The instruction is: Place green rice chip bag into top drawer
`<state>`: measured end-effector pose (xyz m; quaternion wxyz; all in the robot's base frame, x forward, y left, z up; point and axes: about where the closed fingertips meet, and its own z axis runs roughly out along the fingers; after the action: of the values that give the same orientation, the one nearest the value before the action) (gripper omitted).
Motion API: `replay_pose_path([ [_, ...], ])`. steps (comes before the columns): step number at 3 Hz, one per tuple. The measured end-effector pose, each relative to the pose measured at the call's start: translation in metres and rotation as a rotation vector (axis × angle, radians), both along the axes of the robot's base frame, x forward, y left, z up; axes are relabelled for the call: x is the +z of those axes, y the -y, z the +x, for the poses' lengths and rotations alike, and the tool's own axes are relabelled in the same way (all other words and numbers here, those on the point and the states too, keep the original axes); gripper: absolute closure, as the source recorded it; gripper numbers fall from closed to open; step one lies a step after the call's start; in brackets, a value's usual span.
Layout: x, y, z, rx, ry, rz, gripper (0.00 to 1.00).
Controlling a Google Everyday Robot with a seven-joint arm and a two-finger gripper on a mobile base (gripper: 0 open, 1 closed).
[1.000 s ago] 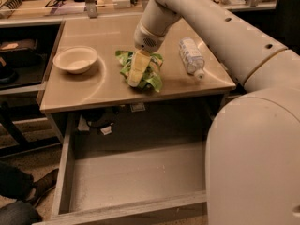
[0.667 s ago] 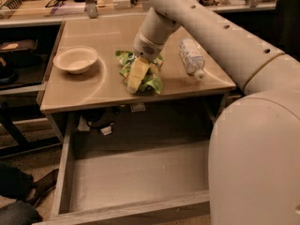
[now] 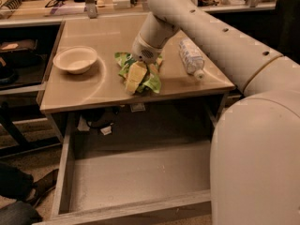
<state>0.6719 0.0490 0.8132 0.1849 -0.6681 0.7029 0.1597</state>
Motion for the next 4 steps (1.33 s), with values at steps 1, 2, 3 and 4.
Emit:
replay_pose_path([
  [1,0.0,0.0,0.0,0.0,0.0,0.0,0.65],
  [2,0.0,0.0,0.0,0.0,0.0,0.0,0.89],
  [3,0.006,0.0,0.0,0.0,0.0,0.0,1.0],
  [4,0.041,0.006,-0.003,-0.026,0.062,0.021,1.0],
])
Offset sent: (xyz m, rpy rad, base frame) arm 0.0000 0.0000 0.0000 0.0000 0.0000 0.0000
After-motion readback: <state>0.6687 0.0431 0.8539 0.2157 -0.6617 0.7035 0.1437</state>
